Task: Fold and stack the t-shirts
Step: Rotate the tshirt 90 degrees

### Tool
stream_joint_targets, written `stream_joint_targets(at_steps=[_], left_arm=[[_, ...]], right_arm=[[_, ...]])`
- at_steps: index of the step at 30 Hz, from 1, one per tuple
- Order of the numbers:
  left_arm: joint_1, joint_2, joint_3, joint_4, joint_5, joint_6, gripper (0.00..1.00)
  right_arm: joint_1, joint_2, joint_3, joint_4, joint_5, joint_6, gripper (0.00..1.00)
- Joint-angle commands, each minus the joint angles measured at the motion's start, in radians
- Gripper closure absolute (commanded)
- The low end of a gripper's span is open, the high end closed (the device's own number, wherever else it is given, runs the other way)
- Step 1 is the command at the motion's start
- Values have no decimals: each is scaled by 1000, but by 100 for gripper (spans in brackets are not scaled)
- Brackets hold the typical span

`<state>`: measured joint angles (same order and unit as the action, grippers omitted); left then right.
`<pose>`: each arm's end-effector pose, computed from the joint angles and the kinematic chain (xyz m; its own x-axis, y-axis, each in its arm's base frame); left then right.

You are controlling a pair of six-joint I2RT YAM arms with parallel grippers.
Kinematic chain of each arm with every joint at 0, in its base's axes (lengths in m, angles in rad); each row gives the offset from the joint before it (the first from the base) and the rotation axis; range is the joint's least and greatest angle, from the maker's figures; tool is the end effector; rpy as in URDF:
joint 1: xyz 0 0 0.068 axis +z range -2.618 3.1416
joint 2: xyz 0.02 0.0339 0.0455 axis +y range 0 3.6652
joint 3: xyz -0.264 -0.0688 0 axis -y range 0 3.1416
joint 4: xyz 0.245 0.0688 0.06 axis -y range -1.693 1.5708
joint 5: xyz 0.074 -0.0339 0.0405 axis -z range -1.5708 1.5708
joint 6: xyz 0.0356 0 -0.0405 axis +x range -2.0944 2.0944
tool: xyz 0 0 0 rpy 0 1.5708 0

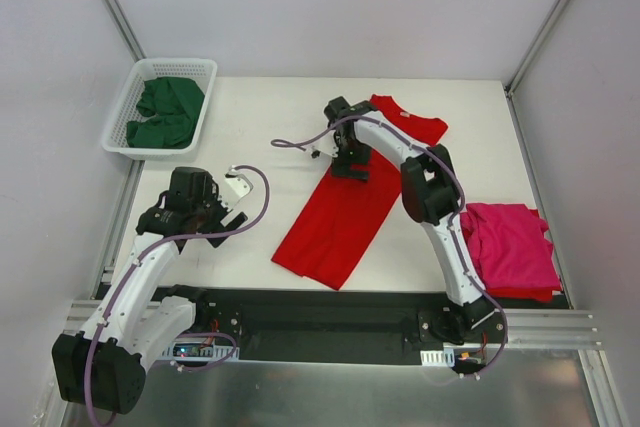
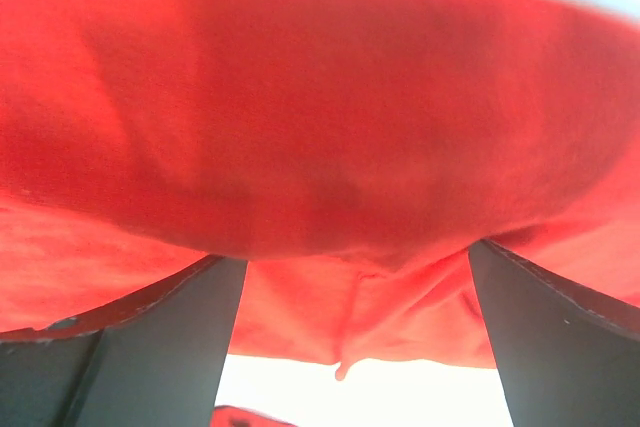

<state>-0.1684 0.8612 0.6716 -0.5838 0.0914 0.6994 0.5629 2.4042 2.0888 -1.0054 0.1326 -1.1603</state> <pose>0.1752 -0.0331 0.2501 -0.3781 0.7146 -0.5886 0.6203 0.6675 0.4118 0.4203 0.2596 0.1662 0.1326 -0.9910 0.0187 -0.9514 -0.1326 -0.2780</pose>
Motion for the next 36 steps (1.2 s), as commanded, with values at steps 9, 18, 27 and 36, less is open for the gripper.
stream_joint_targets(at_steps=[9,18,27,36], left_arm=[[10,-33,3,2,-21,6,1],[12,-44,2,-1,-16,15,0],[10,-44,11,-2,2,9,1],[10,-51,6,-1,2,5,1]], right_arm=[[123,16,-13,83,-93,-190,4],[91,-209,-98,58,6,110,4],[57,-545,-393,17,-264,535,4],[49,-464,-562,227,-535,780,4]])
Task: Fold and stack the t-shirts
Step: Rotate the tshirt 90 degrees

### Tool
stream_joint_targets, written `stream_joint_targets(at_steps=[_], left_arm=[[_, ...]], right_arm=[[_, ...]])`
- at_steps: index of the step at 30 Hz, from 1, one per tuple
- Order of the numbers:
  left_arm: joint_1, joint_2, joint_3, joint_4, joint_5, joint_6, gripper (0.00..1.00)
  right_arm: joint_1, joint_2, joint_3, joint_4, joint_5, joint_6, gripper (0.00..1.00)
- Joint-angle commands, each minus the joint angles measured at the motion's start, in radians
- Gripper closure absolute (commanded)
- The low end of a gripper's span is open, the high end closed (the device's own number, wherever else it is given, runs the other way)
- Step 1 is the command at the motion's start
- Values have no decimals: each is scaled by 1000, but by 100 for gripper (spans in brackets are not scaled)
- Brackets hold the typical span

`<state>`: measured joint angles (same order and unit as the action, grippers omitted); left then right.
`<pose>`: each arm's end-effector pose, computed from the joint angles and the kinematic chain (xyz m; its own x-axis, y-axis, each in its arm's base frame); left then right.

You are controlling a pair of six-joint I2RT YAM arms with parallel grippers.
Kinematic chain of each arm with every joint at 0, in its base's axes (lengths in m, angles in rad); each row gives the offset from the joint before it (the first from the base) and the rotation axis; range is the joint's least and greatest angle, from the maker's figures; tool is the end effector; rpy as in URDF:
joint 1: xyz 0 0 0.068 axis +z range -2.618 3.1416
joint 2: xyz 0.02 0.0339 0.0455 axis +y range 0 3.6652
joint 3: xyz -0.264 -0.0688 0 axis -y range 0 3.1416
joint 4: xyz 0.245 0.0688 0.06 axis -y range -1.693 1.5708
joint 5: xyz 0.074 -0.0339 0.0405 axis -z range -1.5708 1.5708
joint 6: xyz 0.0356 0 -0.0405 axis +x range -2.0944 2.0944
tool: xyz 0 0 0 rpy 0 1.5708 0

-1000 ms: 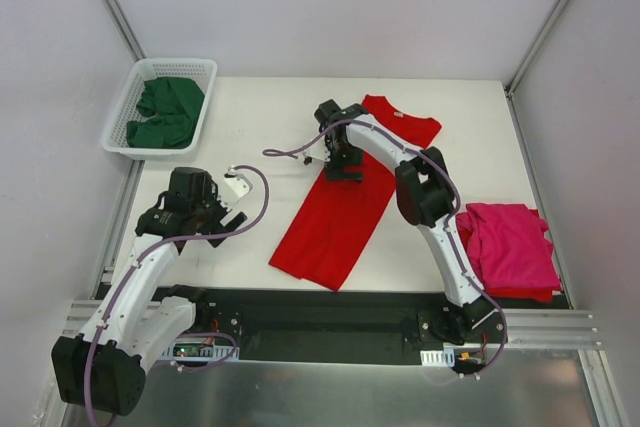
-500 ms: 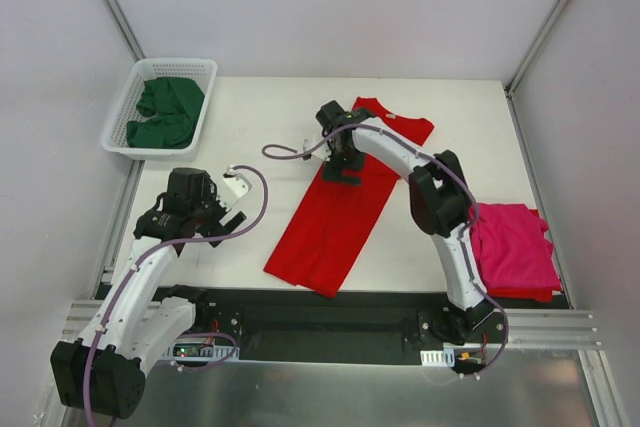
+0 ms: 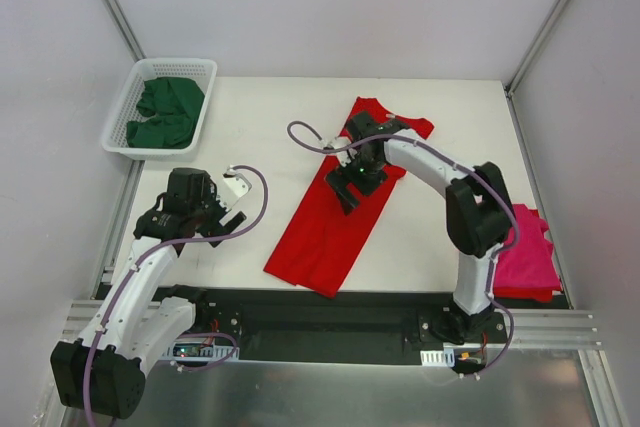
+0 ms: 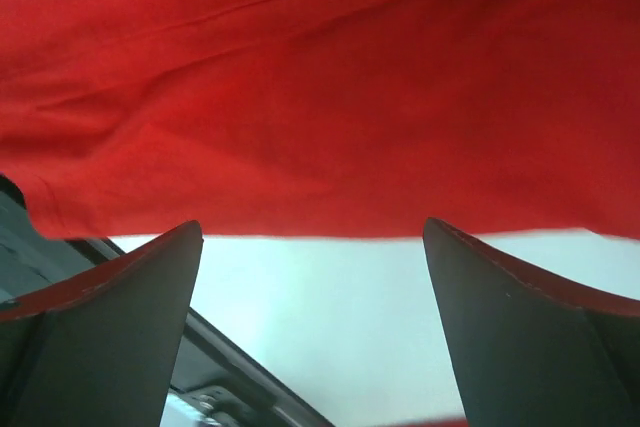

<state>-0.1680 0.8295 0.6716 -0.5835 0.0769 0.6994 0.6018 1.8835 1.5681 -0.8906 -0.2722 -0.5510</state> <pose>0.1710 -0.0318 0.2550 -0.3662 0.7131 -0.5978 0.5989 0.6723 0.4351 0.3172 0.2295 0.2446 -0.3292 -0.8378 -0.4354 -0.9351 0.3533 0.0272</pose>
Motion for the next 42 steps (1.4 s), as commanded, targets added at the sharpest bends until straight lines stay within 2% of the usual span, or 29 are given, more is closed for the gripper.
stream_joint_targets(at_steps=[1,5,9,17,23,26,32,35,42], left_arm=[[12,-23,3,-1,9,6,1],[19,-46,-10,1,-19,11,1],[50,-58,-23,4,-6,0,1],[74,-55,-27,16,1,-9,1],[76,-55,-12,14,1,-8,1],[78,-59,-15,14,1,-8,1],[76,-70,-24,13,-11,-3,1],[76,-73,-24,16,-12,-3,1],[76,-67,-17,14,-9,3,1]], right_arm=[[33,58,-77,143,-101,177,4],[99,49,-178,310,98,143,4],[150,14,-273,464,191,108,4],[288,-98,-393,522,388,62,4],[323,-101,-416,479,430,42,4],[311,-58,-439,455,389,25,4],[282,-14,-387,323,242,10,4],[266,31,-341,192,193,7,4],[259,88,-284,13,206,-53,4]])
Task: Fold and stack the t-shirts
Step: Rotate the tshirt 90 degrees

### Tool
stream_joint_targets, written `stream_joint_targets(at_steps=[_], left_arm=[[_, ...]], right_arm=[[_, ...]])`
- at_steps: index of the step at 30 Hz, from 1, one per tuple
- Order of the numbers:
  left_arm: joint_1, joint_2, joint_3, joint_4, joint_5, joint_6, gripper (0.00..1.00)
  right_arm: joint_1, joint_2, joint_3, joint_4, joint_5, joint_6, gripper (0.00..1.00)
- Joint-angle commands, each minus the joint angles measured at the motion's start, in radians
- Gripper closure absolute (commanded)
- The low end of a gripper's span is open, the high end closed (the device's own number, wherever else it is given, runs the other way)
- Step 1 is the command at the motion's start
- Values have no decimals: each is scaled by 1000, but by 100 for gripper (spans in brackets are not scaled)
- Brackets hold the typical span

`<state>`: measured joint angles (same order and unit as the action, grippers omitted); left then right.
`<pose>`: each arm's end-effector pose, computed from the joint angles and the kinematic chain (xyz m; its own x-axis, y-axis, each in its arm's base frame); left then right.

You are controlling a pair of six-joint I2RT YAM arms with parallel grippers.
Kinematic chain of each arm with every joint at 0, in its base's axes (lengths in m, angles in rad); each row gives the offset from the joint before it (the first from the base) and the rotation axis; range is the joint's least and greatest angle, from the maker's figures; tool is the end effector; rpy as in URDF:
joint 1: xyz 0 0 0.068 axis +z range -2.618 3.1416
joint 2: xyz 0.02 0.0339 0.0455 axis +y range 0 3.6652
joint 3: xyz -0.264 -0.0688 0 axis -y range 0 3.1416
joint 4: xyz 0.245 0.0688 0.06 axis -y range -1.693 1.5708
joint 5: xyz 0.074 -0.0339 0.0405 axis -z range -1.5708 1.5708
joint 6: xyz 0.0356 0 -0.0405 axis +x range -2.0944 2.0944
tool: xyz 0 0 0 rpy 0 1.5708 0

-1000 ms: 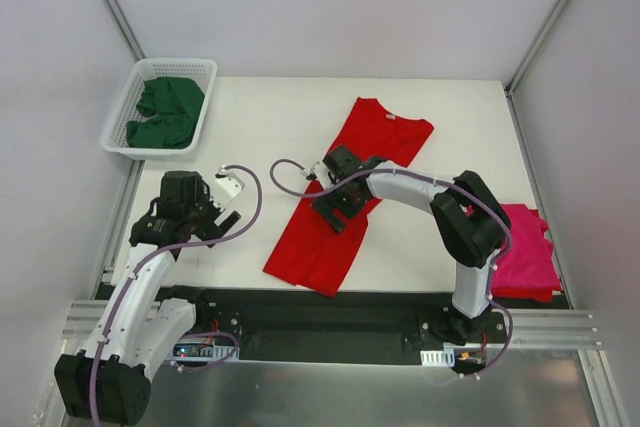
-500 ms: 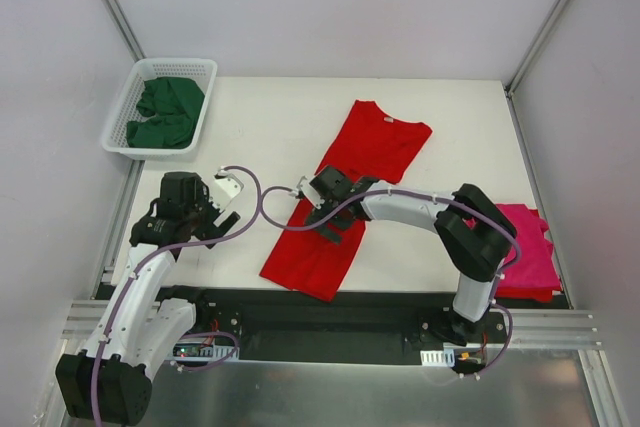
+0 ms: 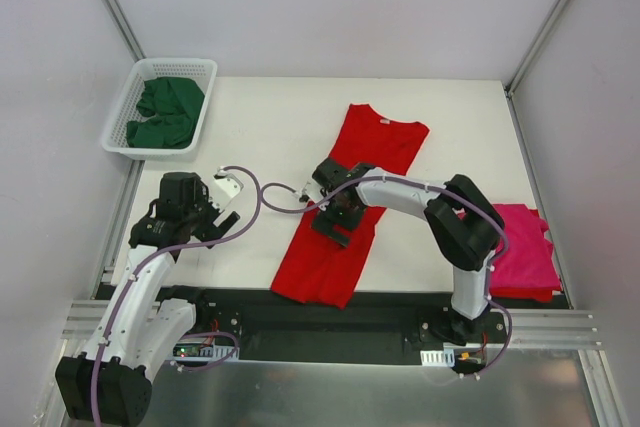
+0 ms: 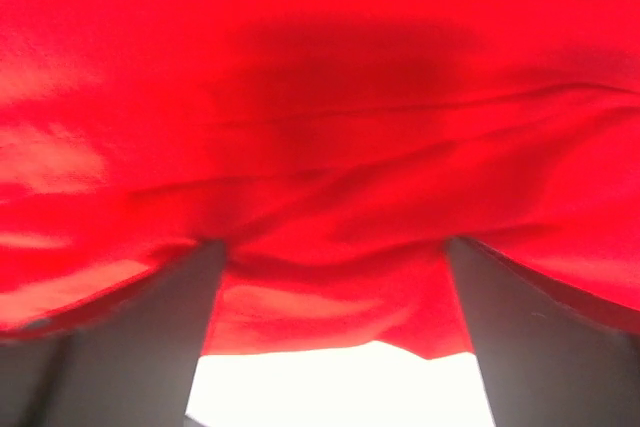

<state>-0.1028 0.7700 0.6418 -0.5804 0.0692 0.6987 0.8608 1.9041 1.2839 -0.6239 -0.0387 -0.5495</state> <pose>0.1632 -0.0193 0.2542 -0.3962 0.6860 -0.6103 0.5348 0.7127 0.4539 0.2439 0.2859 0.1656 -0.1265 -0.9478 -0.2928 -0.9756 0.1723 -0.1364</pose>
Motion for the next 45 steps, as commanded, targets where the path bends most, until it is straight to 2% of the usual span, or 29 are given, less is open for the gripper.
stream_joint_targets(at_steps=[1,5,9,13,20,23,27,32,40,45], left_arm=[[11,-6,13,11,-2,7,1],[11,-6,16,11,-8,12,1],[11,-8,19,11,-12,16,1],[11,-14,15,10,-11,16,1],[12,-12,15,11,-11,16,1],[11,-11,18,11,-16,16,0],[11,-6,15,11,-11,19,1],[11,5,19,11,-5,19,1],[11,6,15,10,-5,12,1],[11,-3,9,5,-3,5,1]], right_arm=[[-8,67,3,-270,-33,-70,4],[-16,105,23,-388,-49,-101,4],[-35,118,-14,-412,-17,-135,4],[-106,124,-38,-413,-1,-148,4],[-128,141,20,-500,-38,-144,4],[-129,76,73,-534,-29,-138,4],[-173,-40,239,-528,72,-116,4],[-215,-47,330,-412,261,-127,4],[-293,127,399,-271,269,-125,4],[-330,295,497,-266,224,-124,4]])
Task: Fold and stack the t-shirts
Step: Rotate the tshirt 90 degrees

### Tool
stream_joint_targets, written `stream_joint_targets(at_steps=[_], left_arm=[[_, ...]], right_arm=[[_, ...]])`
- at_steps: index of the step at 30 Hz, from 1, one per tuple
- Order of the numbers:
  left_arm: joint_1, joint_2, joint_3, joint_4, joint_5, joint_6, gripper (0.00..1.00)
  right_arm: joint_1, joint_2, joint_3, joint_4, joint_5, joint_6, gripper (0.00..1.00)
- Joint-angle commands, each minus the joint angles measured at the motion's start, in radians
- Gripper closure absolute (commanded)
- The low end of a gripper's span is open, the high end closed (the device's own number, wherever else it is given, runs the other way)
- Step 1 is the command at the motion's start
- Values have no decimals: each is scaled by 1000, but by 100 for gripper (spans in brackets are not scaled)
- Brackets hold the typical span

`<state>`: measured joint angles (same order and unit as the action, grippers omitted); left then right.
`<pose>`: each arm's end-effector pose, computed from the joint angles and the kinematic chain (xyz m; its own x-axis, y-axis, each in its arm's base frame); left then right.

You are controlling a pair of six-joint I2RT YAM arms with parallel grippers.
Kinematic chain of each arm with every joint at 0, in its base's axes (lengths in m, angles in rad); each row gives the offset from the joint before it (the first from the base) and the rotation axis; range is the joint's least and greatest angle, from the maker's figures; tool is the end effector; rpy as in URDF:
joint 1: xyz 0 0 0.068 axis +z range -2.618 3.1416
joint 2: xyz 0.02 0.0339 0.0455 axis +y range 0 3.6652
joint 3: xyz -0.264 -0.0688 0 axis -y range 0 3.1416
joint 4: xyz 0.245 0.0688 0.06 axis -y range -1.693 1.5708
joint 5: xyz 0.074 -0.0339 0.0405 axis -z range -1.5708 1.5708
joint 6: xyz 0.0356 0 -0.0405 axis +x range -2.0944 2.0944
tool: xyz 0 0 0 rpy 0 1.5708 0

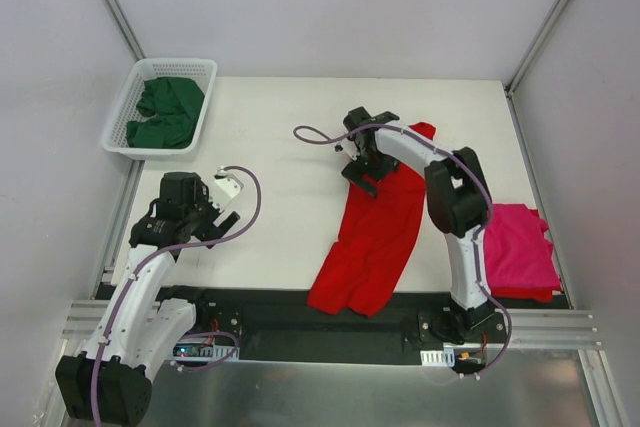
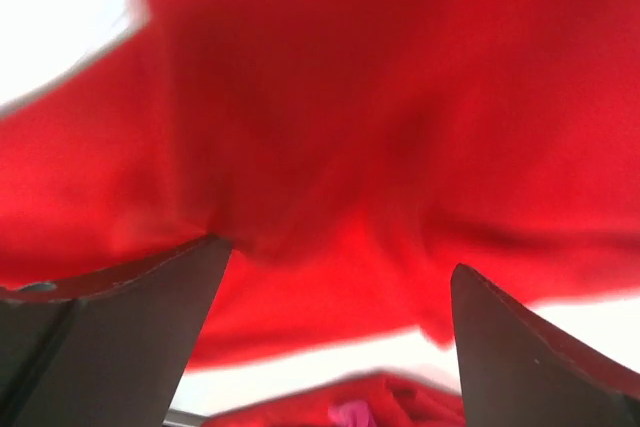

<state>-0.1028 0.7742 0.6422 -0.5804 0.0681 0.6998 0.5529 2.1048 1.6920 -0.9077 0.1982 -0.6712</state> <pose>0.1638 -0.0193 0.2537 -0.3985 0.6871 -0.6076 0.5363 0.7119 0.4534 0.3695 0.2198 0.1919 -0.3512 -0.9333 -0.0753 -0.8835 0.3570 -0.3034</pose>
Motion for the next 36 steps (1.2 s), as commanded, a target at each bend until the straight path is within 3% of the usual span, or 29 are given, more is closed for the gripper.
stream_joint_targets(at_steps=[1,15,27,36], left_arm=[[11,-6,8,2,-5,6,1],[11,20,33,-9,-1,-2,1],[11,16,30,-12,6,-5,1],[11,16,30,-12,16,-2,1]], right_arm=[[-25,115,104,16,-16,-5,4],[-96,382,560,-45,-94,-59,4],[-93,344,588,161,-55,-116,4],[-82,202,515,112,-172,1,4]])
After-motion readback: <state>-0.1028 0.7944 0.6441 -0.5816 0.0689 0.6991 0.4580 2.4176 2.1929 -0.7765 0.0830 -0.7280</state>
